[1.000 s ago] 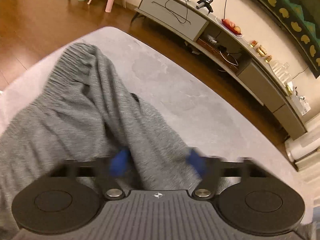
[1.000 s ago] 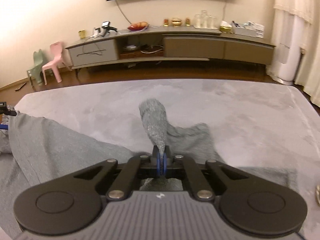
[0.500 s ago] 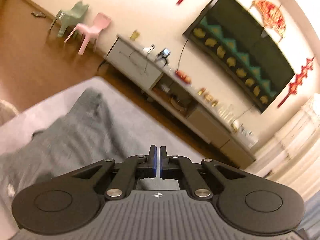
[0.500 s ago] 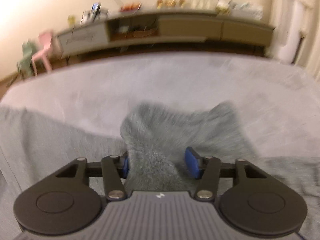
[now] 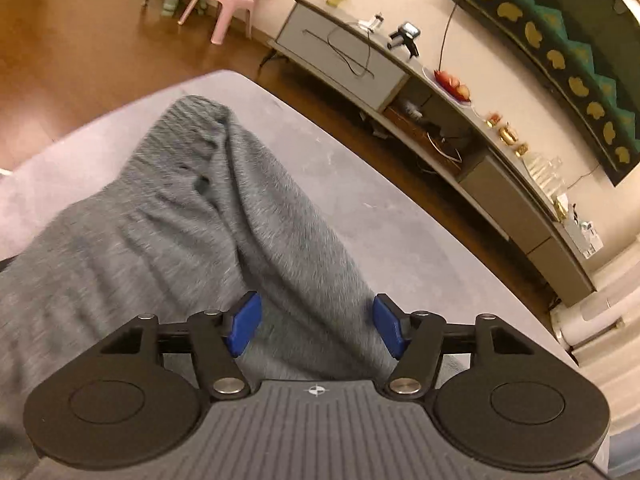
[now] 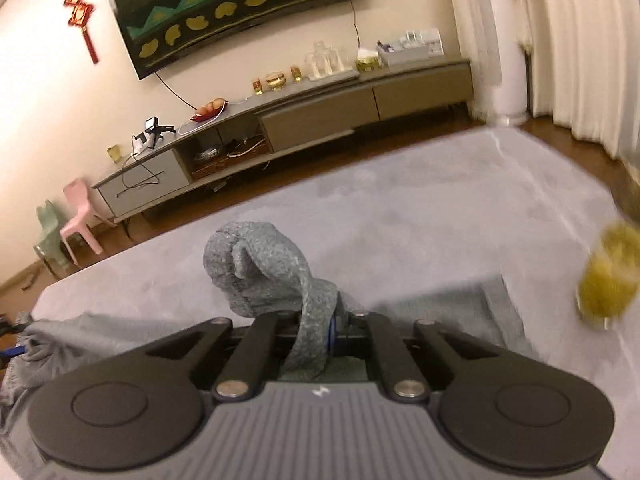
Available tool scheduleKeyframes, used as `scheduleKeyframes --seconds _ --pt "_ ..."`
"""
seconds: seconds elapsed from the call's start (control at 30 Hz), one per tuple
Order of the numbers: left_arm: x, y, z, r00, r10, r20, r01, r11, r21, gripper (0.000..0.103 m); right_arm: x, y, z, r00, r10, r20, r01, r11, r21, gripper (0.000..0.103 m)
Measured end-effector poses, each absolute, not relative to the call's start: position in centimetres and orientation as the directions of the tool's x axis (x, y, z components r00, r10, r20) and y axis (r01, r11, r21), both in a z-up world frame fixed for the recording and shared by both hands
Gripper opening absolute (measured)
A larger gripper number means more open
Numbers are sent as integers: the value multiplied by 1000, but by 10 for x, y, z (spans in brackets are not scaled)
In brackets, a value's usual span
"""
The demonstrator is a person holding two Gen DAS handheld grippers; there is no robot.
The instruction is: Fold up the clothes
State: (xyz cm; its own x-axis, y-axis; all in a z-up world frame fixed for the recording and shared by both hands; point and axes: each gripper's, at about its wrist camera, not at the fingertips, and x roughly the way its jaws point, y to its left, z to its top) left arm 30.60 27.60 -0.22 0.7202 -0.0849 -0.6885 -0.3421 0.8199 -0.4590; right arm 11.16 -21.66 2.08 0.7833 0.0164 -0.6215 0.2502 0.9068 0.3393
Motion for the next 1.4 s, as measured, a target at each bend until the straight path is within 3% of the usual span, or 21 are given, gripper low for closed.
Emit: scheduleKeyframes --seconds 0.03,0.07,0.17,0.33,0.43,0.53,0.63,0.7,0.73,0.77,0.8,0.83,0.9,1.0,1.03,1.07,1.13,1.23,1.27,1.37,1.4 --pt "313 275 -4 715 -90 -693 -343 818 -461 57 110 -219 7 777 19 -629 261 899 351 5" --pt "317 274 -3 714 -96 -693 -337 821 -461 27 112 -222 -4 768 27 -640 274 890 366 5" --pt "311 274 9 742 -116 -660 -300 823 -482 3 123 -226 -23 750 49 -659 289 873 394 5" --pt "241 285 63 871 -149 -468 -166 808 -566 1 110 -235 6 851 59 -522 220 862 457 5" --pt "131 287 82 924 -176 -340 -86 770 -633 1 76 -249 26 886 54 -461 202 849 488 6" --pt "59 267 46 863 -170 -476 -169 790 -589 1 58 -266 9 812 -28 -583 347 826 444 9" --pt "52 270 22 829 -123 -545 -238 804 -544 2 61 -276 -25 694 -56 -718 487 770 411 15" --pt "48 272 6 803 -91 -588 -283 812 -511 5 62 -272 -28 679 -44 -733 476 786 394 19" --pt "46 273 -1 789 -74 -609 -304 815 -494 10 62 -267 -24 690 -45 -723 455 803 385 33" --pt "44 274 -9 775 -58 -630 -326 817 -476 18 61 -261 -20 704 -47 -709 431 821 374 54" --pt "46 275 -7 780 -47 -624 -331 815 -475 25 60 -257 -16 711 -55 -701 416 837 356 61" --pt "49 277 -8 783 -44 -621 -337 809 -482 42 63 -253 -15 711 -68 -700 407 851 331 62" --pt "54 279 -8 773 -10 -634 -369 806 -463 47 71 -246 -13 708 -96 -700 392 877 277 62" --pt "68 275 -17 737 8 -676 -386 826 -411 49 94 -248 -17 679 -121 -724 406 884 232 61" --pt "72 275 -22 721 7 -693 -394 827 -401 49 102 -250 -17 674 -116 -730 410 880 239 53" --pt "77 274 -26 704 6 -710 -401 828 -391 48 105 -254 -18 674 -100 -732 410 875 258 27" --pt "80 271 -25 702 29 -711 -397 846 -357 47 117 -262 -18 681 -54 -730 392 869 301 7" --pt "76 275 -26 698 60 -714 -413 848 -332 29 77 -270 21 849 -123 -514 372 830 415 5" --pt "77 277 -27 699 58 -713 -417 843 -340 27 62 -274 27 861 -155 -485 385 821 422 5" --pt "79 280 -27 700 55 -712 -429 829 -358 27 25 -286 31 851 -233 -471 446 794 413 5" --pt "79 281 -27 699 58 -713 -434 826 -359 27 28 -298 13 802 -216 -557 497 760 419 5"
